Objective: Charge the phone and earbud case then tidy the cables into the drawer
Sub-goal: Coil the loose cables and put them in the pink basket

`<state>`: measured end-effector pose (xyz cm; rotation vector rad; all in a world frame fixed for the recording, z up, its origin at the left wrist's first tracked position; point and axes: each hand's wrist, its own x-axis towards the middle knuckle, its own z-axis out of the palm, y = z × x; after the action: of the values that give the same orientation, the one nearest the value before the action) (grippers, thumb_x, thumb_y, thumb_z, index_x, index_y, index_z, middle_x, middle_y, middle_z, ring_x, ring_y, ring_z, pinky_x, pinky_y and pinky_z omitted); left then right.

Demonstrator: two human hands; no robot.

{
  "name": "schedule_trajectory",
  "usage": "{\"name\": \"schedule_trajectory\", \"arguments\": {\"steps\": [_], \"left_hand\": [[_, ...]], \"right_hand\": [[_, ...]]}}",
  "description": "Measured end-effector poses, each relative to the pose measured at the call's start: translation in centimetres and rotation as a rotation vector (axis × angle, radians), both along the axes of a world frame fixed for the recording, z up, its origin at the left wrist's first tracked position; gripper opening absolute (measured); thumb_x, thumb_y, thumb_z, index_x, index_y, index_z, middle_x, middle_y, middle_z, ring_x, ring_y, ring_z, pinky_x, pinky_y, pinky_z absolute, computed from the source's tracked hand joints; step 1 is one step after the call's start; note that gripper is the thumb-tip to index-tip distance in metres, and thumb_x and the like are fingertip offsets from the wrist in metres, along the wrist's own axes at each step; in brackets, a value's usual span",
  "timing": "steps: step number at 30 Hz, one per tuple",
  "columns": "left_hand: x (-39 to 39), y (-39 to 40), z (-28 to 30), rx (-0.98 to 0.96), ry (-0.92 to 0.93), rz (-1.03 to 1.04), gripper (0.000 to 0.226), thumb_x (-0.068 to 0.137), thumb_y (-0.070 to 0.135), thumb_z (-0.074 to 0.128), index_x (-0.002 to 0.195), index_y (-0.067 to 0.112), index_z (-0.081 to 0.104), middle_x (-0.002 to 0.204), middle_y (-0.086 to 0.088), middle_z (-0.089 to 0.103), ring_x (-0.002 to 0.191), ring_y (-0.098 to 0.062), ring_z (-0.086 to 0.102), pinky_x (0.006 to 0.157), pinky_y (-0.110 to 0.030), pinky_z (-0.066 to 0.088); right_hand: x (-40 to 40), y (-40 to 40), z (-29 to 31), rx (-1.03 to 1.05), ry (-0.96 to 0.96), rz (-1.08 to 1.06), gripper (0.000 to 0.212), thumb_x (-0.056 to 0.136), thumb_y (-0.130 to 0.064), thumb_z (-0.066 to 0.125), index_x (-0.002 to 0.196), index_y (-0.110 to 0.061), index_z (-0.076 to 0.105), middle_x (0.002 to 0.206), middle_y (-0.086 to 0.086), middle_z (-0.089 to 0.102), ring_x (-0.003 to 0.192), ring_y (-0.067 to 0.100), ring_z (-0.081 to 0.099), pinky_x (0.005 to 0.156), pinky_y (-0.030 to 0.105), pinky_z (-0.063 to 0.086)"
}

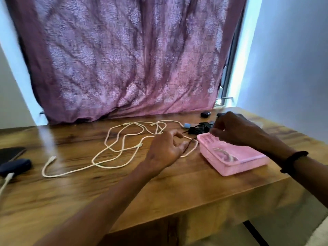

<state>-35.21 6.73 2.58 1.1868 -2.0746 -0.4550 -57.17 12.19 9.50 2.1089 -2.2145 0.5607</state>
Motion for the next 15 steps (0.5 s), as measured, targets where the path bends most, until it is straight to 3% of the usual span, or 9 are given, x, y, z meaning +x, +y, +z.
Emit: {"name": "schedule_trajectory", "arguments": {"steps": [2,6,8,11,14,15], "left_hand": [[4.0,-1.1,0.0,-0.109,-0.101,0.108,0.028,0.087,0.046,0.075,0.105,0.025,0.075,0.077,0.007,0.069,0.075,-0.012,0.066,0.071,-0.026,0.049],[11.8,-3.2,-1.1,-0.065,-0.279,0.262,0.042,0.077,0.055,0.080,0.103,0.022,0.076,0.093,-0.001,0.075,0.090,-0.020,0.070,0.078,-0.029,0.052],[13.9,-3.6,-2.0,-0.030,-0.328,0.231,0.043,0.077,0.056,0.078,0.105,0.024,0.076,0.095,-0.002,0.075,0.089,-0.019,0.069,0.071,-0.025,0.044],[16.4,-4.4,-2.7,-0.088,-0.238,0.051,0.042,0.079,0.055,0.066,0.101,0.021,0.077,0.085,0.001,0.073,0.076,-0.014,0.064,0.067,-0.027,0.042],[19.8,-6.4,-2.5,-0.172,-0.219,0.074,0.034,0.088,0.040,0.055,0.104,0.018,0.077,0.093,-0.002,0.074,0.084,-0.019,0.067,0.078,-0.033,0.051],[20.9,-7.1,-2.3,-0.189,-0.227,0.129,0.035,0.087,0.035,0.053,0.103,0.016,0.077,0.097,-0.004,0.075,0.089,-0.023,0.068,0.082,-0.035,0.052]], "right_hand": [[3.5,-0.7,0.7,-0.144,0.012,0.103,0.022,0.092,-0.033,0.072,0.075,-0.019,0.073,0.069,-0.005,0.068,0.065,0.012,0.066,0.057,0.026,0.045],[10.7,-4.3,-0.1,-0.166,0.012,0.328,0.006,0.087,-0.024,0.072,0.084,-0.019,0.074,0.082,-0.003,0.074,0.075,0.010,0.067,0.070,0.029,0.052],[14.1,-6.0,-1.7,-0.085,0.070,0.388,0.009,0.087,-0.021,0.070,0.094,-0.018,0.075,0.094,0.000,0.074,0.087,0.012,0.065,0.076,0.027,0.046],[18.5,-8.2,-4.9,0.063,0.017,0.512,0.027,0.090,-0.015,0.067,0.116,-0.015,0.071,0.107,0.004,0.072,0.099,0.018,0.065,0.086,0.025,0.044],[20.3,-10.9,-7.0,0.078,0.006,0.502,0.017,0.097,-0.022,0.058,0.096,-0.015,0.073,0.094,0.004,0.075,0.088,0.020,0.068,0.077,0.030,0.048],[20.1,-12.4,-7.4,0.048,-0.015,0.453,0.023,0.098,-0.028,0.058,0.088,-0.014,0.074,0.090,0.004,0.075,0.084,0.019,0.067,0.075,0.032,0.048]]}}
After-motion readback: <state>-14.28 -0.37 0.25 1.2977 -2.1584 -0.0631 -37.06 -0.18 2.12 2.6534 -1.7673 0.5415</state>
